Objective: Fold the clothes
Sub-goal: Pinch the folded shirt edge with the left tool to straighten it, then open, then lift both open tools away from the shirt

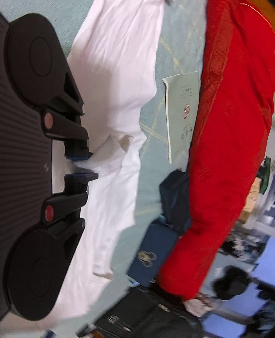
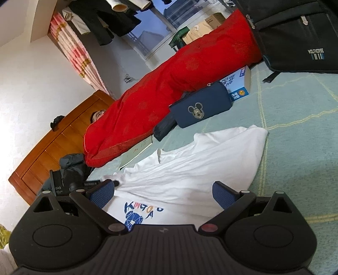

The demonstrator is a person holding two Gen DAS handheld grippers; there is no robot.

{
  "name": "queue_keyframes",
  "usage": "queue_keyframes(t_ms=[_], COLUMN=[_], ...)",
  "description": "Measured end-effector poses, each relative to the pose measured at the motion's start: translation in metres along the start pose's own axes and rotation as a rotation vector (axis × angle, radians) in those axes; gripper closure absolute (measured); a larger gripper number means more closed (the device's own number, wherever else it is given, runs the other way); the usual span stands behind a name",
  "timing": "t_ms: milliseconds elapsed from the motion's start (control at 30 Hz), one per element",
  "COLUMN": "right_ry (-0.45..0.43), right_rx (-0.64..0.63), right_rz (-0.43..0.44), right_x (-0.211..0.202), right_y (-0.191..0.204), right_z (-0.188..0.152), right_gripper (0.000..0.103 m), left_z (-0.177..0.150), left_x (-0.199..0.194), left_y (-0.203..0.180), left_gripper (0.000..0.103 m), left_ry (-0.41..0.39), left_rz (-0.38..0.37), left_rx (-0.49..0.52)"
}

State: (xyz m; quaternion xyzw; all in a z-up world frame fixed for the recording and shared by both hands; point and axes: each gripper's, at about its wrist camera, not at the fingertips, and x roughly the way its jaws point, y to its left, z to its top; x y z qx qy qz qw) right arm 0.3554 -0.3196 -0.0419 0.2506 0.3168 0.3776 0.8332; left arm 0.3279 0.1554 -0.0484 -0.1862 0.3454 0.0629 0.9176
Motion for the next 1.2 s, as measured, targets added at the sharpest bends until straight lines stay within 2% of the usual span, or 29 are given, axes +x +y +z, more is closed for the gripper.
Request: queue_keyframes(t_ms=[167,233,300,400,467,533,800,867,967,1133,1200], right_ry=[-0.022,-0.022,-0.022,-0.028,-0.030,-0.027,-0.037,-0.068,-0.107,-0.155,-0.144], right_rx=[0.024,0.028,0.027,0.023,0.019,0.015,0.022,0.030,0.045,0.016,0.026], right_rz=[-0.002,-0.005,-0.003,0.000,0.001,0.000,-0.021,-0.036,-0.079,-0.150,-0.202], right_x=[-0.004,-0.004,-0.004,-0.005,-0.006,-0.005,-0.006,-0.009,-0.013,-0.008,-0.002], right_y=[-0.005,-0.006,-0.005,-0.005,-0.004,-0.004,-0.009,-0.014,-0.026,-0.043,-0.048], right_z=[0.002,0.003,0.003,0.003,0.002,0.002,0.003,0.005,0.008,0.013,0.016], right_gripper=[0.002,0.002,0.002,0.002,0.002,0.002,0.002,0.002,0.002,0.000,0.000], left_z=[-0.002,0.002,0.008,0.017,0.022,0.025,0.022,0.016,-0.002,-0.053,-0.075], left_x=[0.001,-0.001,-0.010,-0.025,-0.034,-0.037,-0.026,-0.027,-0.037,-0.072,-0.089], left_y=[0.000,0.002,0.005,-0.001,-0.008,-0.012,-0.019,-0.020,-0.033,-0.073,-0.087], left_gripper=[0.092,0.080,0.075,0.075,0.070,0.053,0.052,0.052,0.052,0.043,0.042], left_ry=[0.023,0.040,0.018,-0.026,-0.051,-0.057,0.002,0.047,0.088,0.131,0.097], left_rz=[0.023,0.040,0.055,0.088,0.107,0.124,0.182,0.151,0.132,0.071,0.050], left_rx=[0.030,0.037,0.024,0.061,0.086,0.109,0.184,0.184,0.277,0.576,0.672])
